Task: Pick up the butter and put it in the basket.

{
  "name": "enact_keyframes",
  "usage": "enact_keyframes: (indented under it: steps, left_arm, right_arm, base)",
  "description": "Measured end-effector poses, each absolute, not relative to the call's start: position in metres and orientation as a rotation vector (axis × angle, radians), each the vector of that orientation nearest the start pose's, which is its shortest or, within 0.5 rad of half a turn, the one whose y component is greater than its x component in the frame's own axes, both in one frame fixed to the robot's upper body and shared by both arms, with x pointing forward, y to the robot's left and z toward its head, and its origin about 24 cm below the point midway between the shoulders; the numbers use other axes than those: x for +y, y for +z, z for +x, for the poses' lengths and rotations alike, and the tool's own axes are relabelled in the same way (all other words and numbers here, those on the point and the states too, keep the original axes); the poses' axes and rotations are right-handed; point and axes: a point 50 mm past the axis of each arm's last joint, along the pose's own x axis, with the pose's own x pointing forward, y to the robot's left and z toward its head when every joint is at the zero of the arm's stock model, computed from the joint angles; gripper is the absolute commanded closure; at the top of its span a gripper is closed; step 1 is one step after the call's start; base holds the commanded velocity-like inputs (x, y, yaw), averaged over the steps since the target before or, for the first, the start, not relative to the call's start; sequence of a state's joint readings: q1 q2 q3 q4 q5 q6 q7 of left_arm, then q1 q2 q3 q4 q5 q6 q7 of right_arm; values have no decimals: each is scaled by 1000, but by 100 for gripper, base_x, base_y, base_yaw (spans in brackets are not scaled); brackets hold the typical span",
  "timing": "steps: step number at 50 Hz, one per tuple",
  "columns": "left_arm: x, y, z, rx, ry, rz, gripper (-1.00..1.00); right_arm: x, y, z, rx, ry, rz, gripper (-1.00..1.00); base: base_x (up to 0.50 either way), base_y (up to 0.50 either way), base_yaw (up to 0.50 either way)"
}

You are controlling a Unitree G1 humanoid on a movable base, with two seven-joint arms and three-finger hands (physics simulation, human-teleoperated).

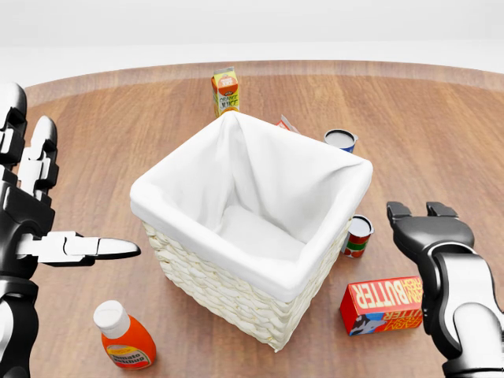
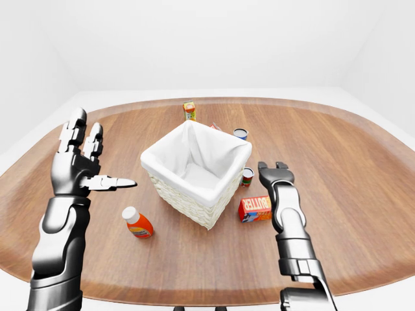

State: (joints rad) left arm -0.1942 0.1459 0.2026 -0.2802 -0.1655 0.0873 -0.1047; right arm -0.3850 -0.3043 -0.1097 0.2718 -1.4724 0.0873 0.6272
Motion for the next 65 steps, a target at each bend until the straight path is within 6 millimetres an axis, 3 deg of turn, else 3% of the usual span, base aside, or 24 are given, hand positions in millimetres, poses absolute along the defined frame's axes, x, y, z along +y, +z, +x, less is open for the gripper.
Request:
enact_keyframes:
  steps: [33,65]
  left_arm:
    - [198,148,274,-371,0,-1,-100]
    - [201,142,276,-343,4,-12,-100]
  right_arm:
    - [-222,16,345,580,298,-1578,-100]
    - [-216,-10,341,656,342,-1559,-100]
  base:
    - [0,0,0]
    - [0,0,0]
